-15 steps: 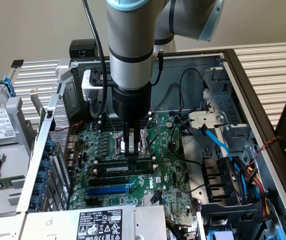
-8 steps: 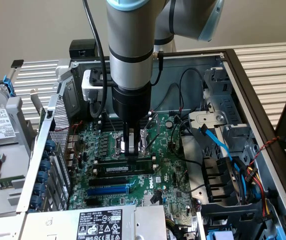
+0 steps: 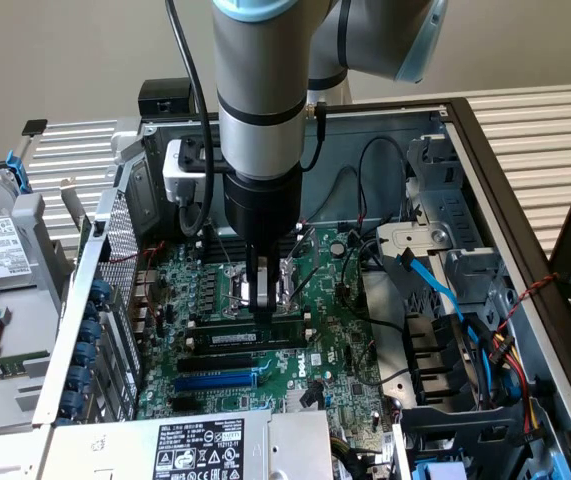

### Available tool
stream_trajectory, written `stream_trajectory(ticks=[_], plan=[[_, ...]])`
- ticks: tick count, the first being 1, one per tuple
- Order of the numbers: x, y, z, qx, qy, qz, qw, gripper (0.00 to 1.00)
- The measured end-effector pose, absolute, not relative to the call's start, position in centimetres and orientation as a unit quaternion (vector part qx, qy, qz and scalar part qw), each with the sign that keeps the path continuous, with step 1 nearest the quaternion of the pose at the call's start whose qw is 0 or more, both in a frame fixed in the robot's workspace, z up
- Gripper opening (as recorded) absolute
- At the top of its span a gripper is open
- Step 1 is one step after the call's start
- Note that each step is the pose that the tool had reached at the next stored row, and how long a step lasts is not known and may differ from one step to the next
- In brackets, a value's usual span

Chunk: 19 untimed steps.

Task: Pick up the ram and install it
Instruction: 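Press down the ram until it locks into place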

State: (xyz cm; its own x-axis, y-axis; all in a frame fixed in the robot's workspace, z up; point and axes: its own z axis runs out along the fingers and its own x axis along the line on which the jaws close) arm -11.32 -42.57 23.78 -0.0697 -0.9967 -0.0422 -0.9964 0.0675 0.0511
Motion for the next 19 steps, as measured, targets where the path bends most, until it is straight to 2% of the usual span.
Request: stream_trajectory(ticks=[1,2,19], plan=[[-11.3,-42.6,23.8,0.682,-0.731,-0.033,0.002,0.17],[-11.3,-42.6,23.8,0.682,-0.731,-0.033,0.002,0.11],[-9.7,-42.6,23.7,0.697,-0.716,-0.033,0.003,0.11]])
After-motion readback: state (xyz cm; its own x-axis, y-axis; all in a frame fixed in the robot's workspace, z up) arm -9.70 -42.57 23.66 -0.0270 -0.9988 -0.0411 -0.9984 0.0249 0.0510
